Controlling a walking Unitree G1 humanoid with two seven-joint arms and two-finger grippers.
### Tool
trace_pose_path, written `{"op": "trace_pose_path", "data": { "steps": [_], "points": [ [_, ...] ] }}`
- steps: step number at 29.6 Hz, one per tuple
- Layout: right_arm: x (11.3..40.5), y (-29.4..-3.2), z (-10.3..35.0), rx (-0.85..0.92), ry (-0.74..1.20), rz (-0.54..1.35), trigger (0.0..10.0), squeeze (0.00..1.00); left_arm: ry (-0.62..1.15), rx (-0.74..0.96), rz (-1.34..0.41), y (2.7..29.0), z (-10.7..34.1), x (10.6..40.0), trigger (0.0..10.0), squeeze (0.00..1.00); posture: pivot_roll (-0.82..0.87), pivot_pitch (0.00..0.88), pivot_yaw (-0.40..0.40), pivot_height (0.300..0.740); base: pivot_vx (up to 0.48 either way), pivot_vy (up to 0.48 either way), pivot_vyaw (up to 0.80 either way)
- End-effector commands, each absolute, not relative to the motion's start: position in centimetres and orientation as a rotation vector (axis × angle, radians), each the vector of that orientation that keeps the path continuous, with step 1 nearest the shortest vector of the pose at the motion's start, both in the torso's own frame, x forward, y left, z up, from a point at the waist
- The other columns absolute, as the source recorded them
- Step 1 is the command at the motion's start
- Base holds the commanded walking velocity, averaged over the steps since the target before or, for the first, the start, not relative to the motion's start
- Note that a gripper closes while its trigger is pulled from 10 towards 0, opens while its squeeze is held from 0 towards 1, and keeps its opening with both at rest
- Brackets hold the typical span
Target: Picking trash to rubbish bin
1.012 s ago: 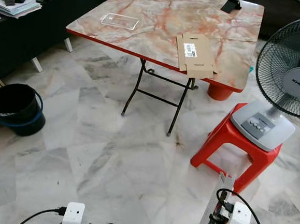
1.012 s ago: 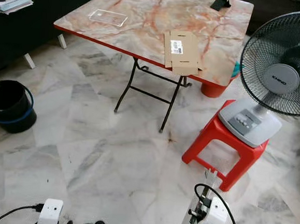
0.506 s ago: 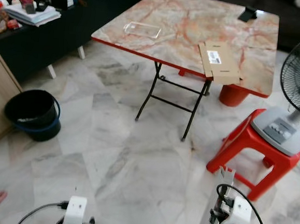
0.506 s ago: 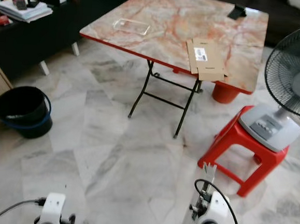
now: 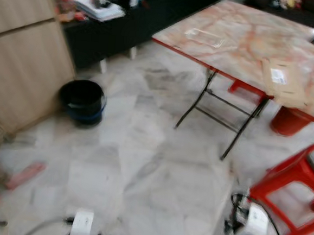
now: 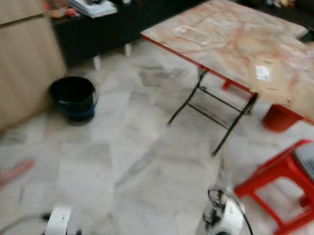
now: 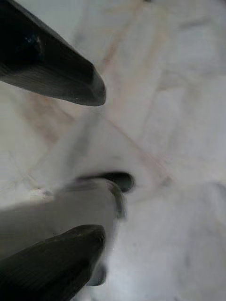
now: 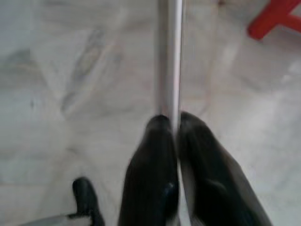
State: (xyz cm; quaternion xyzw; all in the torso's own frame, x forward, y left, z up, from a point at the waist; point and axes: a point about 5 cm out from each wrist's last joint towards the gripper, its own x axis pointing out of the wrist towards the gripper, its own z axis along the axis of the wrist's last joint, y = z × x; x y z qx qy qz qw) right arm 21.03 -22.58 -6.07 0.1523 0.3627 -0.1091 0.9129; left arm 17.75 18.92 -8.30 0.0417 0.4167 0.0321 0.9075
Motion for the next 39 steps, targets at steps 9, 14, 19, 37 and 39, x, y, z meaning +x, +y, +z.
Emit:
{"op": "trace_pose_path", "data": {
  "steps": [9,14,19,37,39],
  "points": [
    [21.5,-23.2,-5.6,0.294,0.739,-0.224,10.0,0.00,0.855,0.063,0.107,18.7,-8.4,17.5,10.0,0.00,0.02,0.156,-0.089,0.740,0.000,0.000,0.80],
    [21.9,-23.2,-5.4,0.303,0.736,-0.222,10.0,0.00,0.833,0.061,0.131,18.8,-8.3,17.7,10.0,0.00,0.03,0.152,-0.105,0.740,0.309,0.000,0.16],
    [22.2,-23.3,-5.2,0.274,0.734,-0.207,10.0,0.00,0.838,0.051,0.134,18.6,-8.4,17.5,10.0,0.00,0.02,0.148,-0.121,0.740,0.430,0.000,0.00],
    [23.0,-23.5,-4.7,0.275,0.720,-0.209,10.0,0.00,0.854,0.031,0.163,18.7,-8.7,16.8,10.0,0.00,0.03,0.143,-0.143,0.740,0.429,0.000,0.16],
    [23.0,-23.6,-4.7,0.272,0.719,-0.209,10.0,0.00,0.850,0.028,0.162,18.6,-8.6,17.0,10.0,0.00,0.03,0.144,-0.150,0.740,0.429,0.000,0.00]
  ]
}}
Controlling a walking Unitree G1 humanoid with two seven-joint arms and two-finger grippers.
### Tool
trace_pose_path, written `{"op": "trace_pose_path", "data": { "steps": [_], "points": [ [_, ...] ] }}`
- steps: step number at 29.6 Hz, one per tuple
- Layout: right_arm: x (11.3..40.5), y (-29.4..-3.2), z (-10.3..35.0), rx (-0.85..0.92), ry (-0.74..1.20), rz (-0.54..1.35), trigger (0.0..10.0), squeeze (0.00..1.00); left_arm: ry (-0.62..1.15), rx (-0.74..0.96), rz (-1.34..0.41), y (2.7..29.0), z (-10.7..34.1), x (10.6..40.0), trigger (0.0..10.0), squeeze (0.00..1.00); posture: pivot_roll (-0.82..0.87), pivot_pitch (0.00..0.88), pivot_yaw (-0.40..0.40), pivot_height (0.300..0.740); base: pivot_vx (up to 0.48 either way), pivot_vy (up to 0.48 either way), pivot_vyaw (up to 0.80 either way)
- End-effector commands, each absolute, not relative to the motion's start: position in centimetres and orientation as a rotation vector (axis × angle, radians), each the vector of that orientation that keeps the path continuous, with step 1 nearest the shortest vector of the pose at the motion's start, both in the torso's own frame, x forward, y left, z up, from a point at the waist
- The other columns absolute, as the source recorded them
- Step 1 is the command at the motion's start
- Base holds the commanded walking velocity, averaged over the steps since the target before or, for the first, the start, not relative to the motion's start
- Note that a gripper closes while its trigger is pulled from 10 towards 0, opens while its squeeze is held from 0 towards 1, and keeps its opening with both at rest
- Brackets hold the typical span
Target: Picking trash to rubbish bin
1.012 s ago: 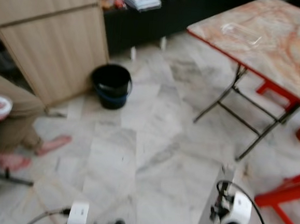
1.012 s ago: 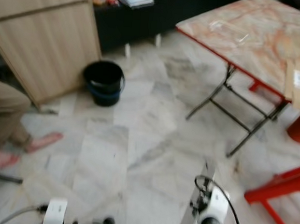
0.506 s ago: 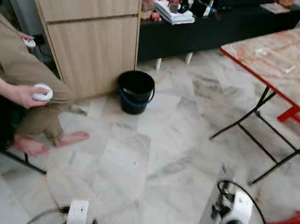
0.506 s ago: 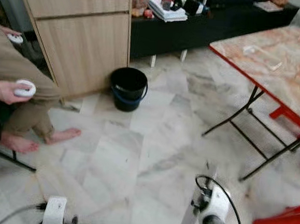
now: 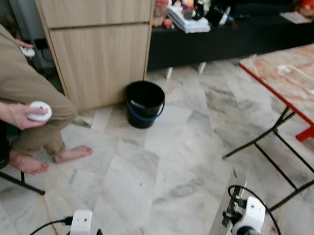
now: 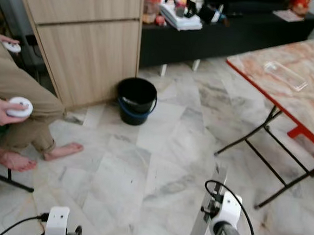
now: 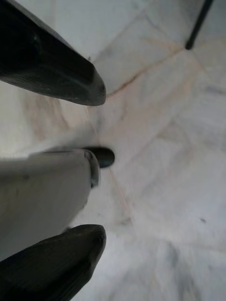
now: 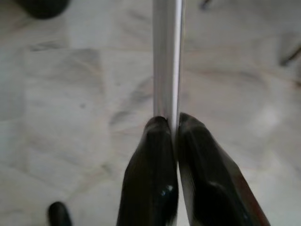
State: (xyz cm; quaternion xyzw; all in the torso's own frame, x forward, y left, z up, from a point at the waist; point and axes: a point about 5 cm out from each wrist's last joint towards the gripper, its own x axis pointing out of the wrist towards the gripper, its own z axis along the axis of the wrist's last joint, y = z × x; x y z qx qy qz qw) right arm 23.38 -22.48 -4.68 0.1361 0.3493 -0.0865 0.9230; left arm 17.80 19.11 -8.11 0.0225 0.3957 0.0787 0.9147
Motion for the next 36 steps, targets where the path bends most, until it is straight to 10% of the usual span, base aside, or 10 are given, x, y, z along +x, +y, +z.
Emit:
{"op": "trace_pose_path", "data": {
  "steps": [1,36],
  "points": [
    [23.0,-23.6,-4.6,0.270,0.718,-0.209,10.0,0.00,0.848,0.027,0.162,18.5,-8.6,17.1,10.0,0.00,0.03,0.143,-0.151,0.740,0.431,0.000,0.00],
    [23.6,-22.2,-4.6,0.251,0.726,-0.159,10.0,0.00,0.865,0.030,0.195,19.6,-8.9,15.8,10.0,0.00,0.10,0.166,-0.113,0.740,0.430,0.000,-0.11]
  ]
}}
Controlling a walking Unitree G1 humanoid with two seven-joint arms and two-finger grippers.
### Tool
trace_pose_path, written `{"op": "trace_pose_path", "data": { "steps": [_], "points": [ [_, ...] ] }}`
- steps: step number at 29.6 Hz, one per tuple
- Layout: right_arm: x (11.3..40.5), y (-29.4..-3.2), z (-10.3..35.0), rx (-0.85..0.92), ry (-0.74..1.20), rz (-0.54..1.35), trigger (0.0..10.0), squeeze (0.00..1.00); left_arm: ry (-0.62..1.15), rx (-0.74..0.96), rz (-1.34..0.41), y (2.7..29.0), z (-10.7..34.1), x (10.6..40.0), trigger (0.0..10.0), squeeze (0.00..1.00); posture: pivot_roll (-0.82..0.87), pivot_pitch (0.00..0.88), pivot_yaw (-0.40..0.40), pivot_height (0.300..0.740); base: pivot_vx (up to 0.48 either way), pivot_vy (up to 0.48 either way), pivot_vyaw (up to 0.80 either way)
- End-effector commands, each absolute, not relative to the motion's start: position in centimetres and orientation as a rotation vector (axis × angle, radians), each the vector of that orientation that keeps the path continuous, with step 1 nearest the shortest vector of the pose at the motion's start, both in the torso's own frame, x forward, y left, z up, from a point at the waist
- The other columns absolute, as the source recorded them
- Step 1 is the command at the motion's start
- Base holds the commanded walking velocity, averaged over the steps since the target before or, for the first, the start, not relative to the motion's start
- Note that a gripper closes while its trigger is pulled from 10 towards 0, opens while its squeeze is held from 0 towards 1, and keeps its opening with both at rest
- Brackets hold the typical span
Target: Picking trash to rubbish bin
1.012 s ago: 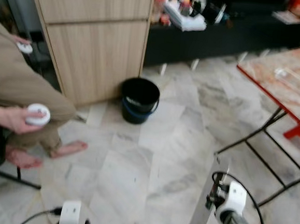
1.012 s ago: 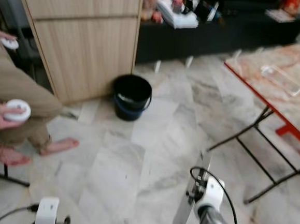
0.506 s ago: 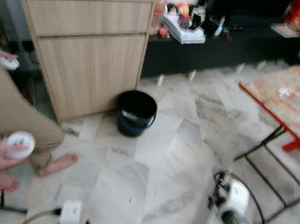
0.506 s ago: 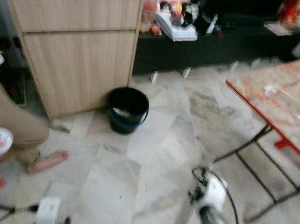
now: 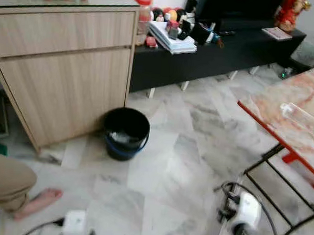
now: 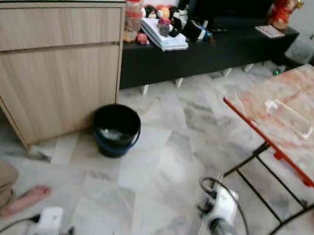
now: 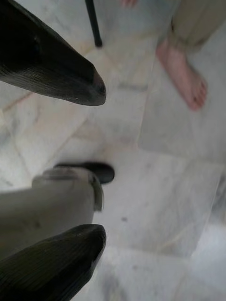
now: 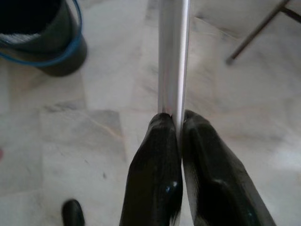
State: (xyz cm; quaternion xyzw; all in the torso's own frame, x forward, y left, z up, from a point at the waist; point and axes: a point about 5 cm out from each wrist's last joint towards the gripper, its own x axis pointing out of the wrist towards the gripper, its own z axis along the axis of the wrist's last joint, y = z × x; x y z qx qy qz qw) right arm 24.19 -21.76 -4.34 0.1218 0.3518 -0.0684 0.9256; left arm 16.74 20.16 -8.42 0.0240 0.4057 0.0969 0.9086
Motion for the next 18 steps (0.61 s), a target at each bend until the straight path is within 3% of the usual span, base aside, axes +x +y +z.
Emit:
{"op": "trace_pose_path", "data": {
  "steps": [1,8,18],
  "points": [
    [23.6,-22.2,-4.6,0.251,0.726,-0.159,10.0,0.00,0.865,0.030,0.195,19.6,-8.9,15.8,10.0,0.00,0.10,0.166,-0.113,0.740,0.431,0.000,0.00],
    [23.5,-20.8,-5.0,0.286,0.721,-0.151,10.0,0.00,0.869,0.072,0.166,20.5,-8.8,15.7,10.0,0.00,0.09,0.180,-0.064,0.740,0.428,0.000,0.00],
    [24.3,-20.2,-4.5,0.260,0.689,-0.108,10.0,0.00,0.833,0.088,0.157,20.9,-8.0,17.5,10.0,0.00,0.10,0.177,-0.055,0.740,0.431,0.000,0.08]
  ]
}}
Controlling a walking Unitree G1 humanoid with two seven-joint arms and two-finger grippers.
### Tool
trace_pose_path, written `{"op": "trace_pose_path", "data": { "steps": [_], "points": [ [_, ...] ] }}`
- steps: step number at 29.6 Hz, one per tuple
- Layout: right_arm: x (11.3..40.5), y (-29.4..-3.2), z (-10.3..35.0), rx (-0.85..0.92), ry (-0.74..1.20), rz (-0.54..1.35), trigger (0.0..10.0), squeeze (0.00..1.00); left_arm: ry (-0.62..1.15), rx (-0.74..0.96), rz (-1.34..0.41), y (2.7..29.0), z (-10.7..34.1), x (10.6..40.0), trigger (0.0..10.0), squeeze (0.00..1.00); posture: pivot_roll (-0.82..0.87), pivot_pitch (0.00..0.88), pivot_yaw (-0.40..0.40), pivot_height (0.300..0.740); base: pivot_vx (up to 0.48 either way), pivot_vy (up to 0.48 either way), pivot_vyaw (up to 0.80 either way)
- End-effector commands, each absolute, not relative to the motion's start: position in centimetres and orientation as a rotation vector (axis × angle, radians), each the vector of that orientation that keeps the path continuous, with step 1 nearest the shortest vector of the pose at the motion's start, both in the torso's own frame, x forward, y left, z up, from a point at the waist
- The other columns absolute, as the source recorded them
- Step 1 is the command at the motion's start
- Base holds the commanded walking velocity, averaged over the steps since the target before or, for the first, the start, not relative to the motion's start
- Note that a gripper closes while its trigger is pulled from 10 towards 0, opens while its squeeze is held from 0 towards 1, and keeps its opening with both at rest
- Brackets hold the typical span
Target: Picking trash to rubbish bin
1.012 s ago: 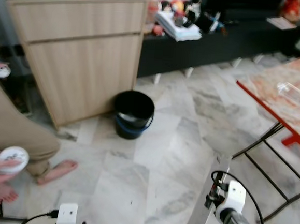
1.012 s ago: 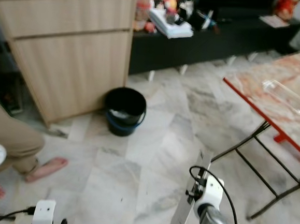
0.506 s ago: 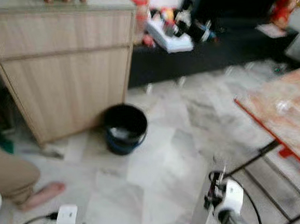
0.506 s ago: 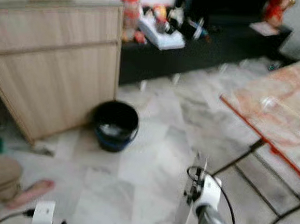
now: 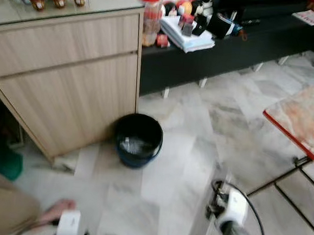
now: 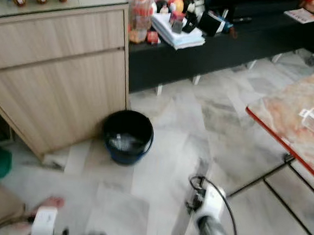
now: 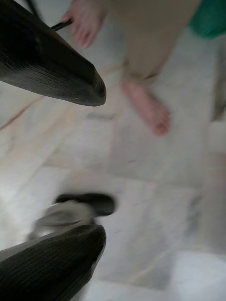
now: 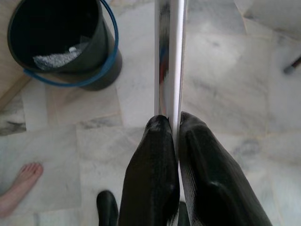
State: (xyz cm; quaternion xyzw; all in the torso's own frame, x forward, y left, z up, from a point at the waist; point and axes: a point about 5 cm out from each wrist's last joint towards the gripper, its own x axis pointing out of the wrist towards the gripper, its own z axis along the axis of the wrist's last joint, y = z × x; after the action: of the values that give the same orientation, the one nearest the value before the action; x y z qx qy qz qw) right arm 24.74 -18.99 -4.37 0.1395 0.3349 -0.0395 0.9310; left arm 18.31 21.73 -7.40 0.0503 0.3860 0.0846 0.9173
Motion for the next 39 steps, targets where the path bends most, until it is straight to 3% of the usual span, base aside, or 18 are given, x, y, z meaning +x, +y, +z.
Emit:
{"op": "trace_pose_path", "data": {
  "steps": [1,9,39],
  "points": [
    [24.3,-20.2,-4.5,0.258,0.689,-0.106,10.0,0.00,0.831,0.087,0.157,20.9,-8.0,17.5,10.0,0.00,0.10,0.177,-0.055,0.740,0.431,0.000,0.80],
    [24.5,-20.0,-4.4,0.272,0.686,-0.109,10.0,0.00,0.828,0.082,0.161,20.8,-8.0,17.5,10.0,0.00,0.11,0.174,-0.055,0.740,0.429,0.000,0.80],
    [25.4,-19.8,-3.8,0.220,0.683,-0.049,10.0,0.00,0.848,0.058,0.171,20.1,-8.6,16.4,10.0,0.00,0.12,0.166,-0.104,0.740,0.430,0.000,0.00]
  ]
}}
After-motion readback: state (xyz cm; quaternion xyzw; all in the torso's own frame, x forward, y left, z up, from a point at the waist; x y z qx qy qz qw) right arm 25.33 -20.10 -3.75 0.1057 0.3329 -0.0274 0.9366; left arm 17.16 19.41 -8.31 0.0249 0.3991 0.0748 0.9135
